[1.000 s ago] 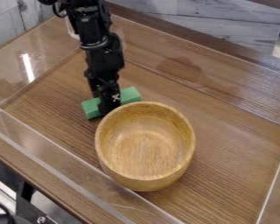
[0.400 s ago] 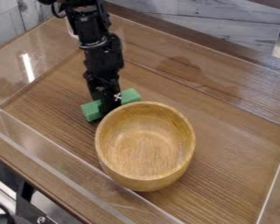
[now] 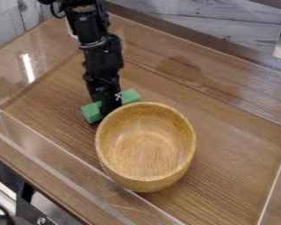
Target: Put the green block in the brown bowl
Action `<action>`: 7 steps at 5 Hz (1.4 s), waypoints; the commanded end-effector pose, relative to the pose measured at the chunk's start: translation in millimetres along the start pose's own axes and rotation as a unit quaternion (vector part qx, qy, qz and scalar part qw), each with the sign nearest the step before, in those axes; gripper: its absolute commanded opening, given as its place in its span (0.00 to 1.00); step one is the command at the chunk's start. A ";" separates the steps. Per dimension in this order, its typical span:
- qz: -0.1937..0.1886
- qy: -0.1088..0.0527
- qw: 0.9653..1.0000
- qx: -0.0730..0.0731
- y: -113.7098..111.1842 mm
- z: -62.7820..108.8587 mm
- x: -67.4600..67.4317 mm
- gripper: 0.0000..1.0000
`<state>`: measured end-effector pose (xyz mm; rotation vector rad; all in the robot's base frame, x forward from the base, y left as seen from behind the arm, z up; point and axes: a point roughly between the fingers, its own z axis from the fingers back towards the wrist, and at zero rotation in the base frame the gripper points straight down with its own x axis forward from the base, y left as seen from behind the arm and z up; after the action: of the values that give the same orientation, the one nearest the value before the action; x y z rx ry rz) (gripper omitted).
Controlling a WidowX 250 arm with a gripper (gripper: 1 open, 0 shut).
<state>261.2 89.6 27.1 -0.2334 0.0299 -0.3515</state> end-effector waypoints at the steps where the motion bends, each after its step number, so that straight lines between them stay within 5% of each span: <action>1: 0.012 -0.020 1.000 0.013 3.4 18.9 5.7 0.00; 5: 0.049 -0.021 0.999 -0.004 -24.3 50.6 0.7 0.00; 6: 0.053 -0.026 0.998 0.002 -41.4 65.6 0.4 0.00; 7: 0.065 -0.036 0.997 0.011 -62.4 99.2 1.1 0.00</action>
<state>240.9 51.2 123.4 -0.2508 0.0243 -0.2068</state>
